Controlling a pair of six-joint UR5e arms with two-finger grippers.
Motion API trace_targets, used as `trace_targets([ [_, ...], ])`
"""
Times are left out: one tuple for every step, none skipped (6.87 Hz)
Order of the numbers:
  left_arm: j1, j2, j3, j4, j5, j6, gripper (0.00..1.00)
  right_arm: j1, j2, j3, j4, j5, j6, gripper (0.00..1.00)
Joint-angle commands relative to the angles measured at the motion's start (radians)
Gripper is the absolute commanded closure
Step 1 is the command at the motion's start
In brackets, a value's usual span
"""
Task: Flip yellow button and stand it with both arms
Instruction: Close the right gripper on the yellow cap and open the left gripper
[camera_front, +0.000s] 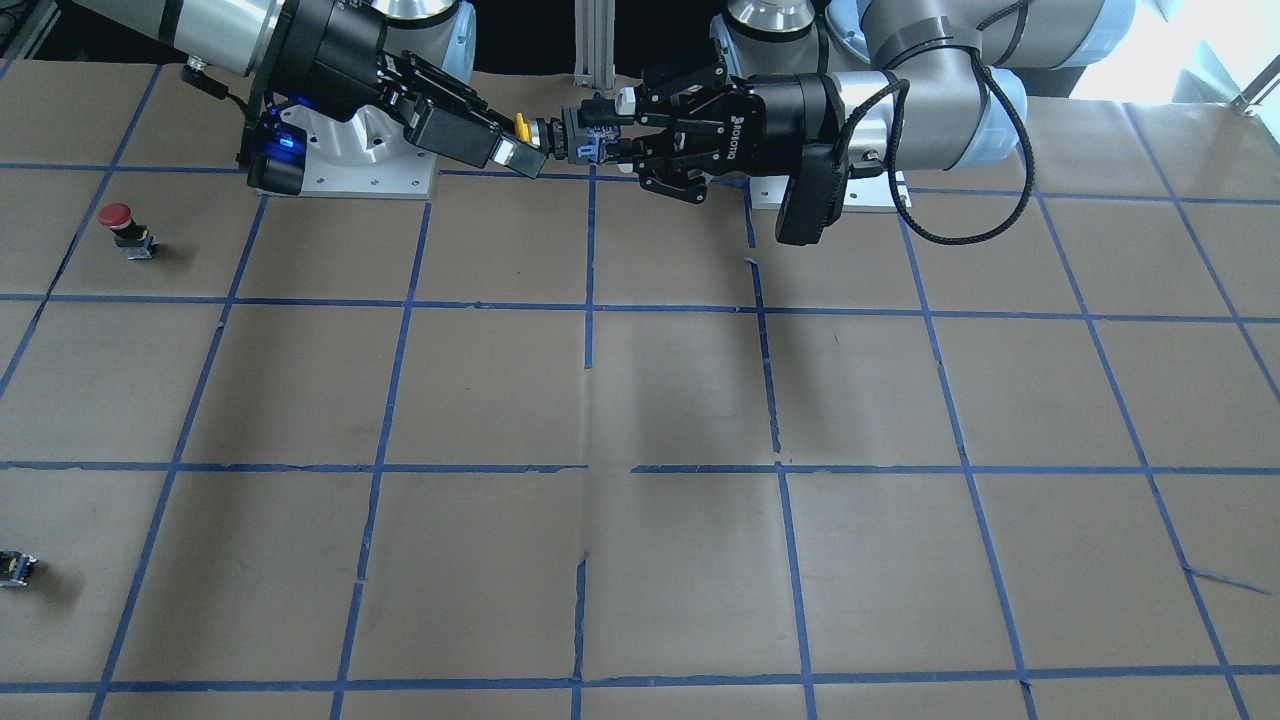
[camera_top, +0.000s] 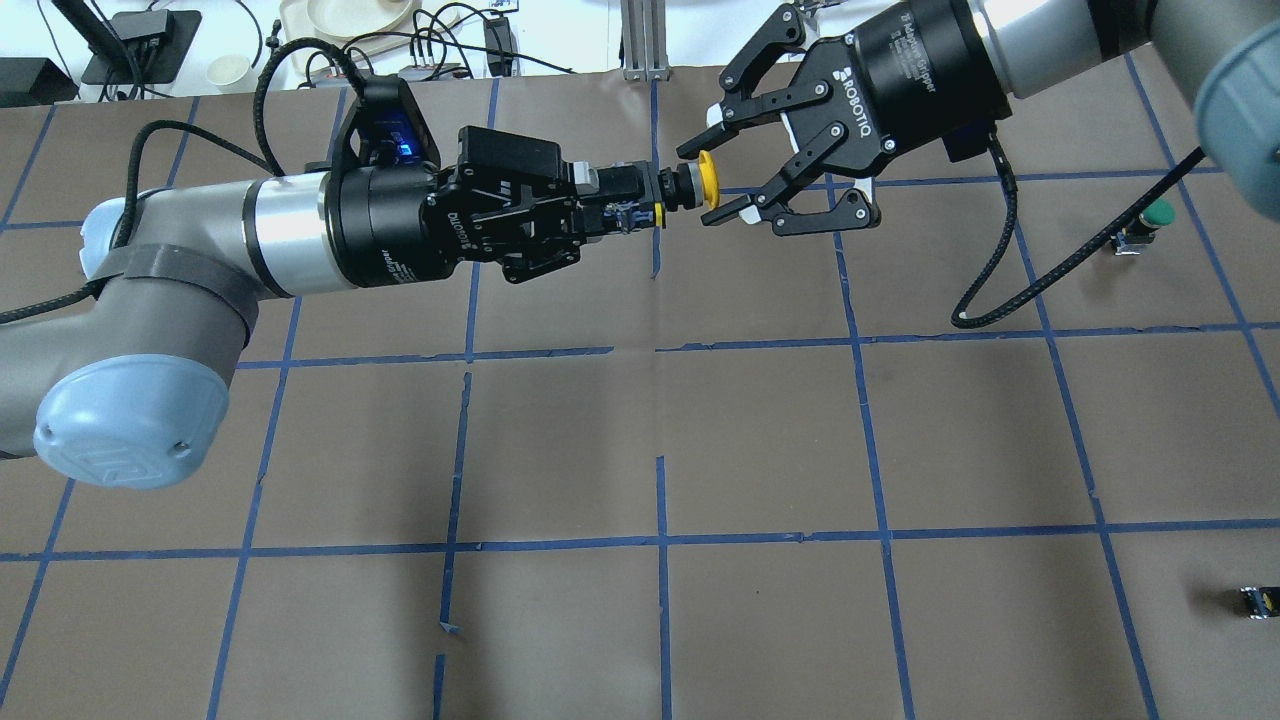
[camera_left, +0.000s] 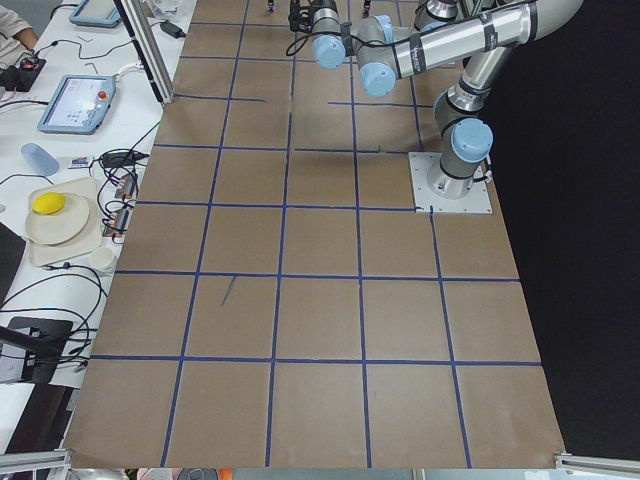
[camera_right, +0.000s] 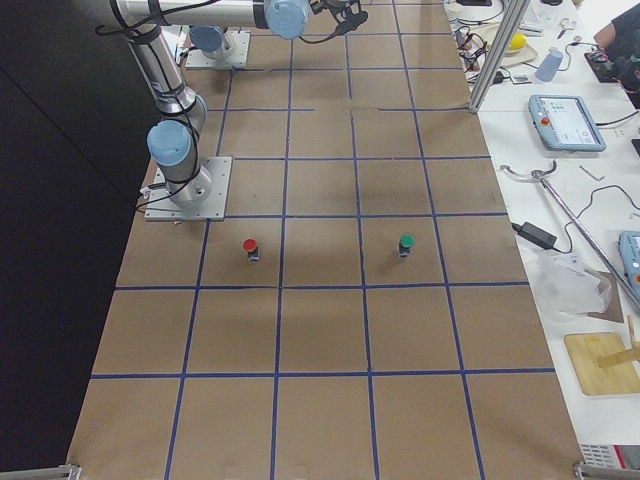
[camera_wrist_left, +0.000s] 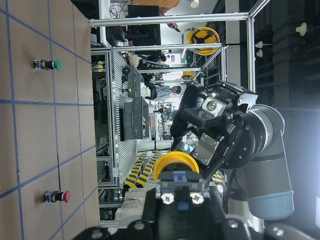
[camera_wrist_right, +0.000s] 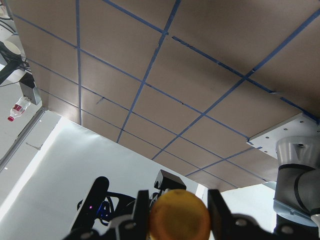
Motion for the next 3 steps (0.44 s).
trace_targets([
  [0.001, 0.003, 0.001, 0.0, 0.002, -0.001, 0.72, 0.0, 0.0, 0.0, -0.001, 0.0, 0.0, 0.79],
  [0.001, -0.005, 0.001, 0.0, 0.002, -0.033, 0.14, -0.002, 0.0, -0.001, -0.004, -0.001, 0.0, 0.79],
  [0.001, 0.0, 0.004, -0.002, 0.003, -0.051, 0.14, -0.015, 0.003, -0.007, -0.009, -0.009, 0.0, 0.79],
])
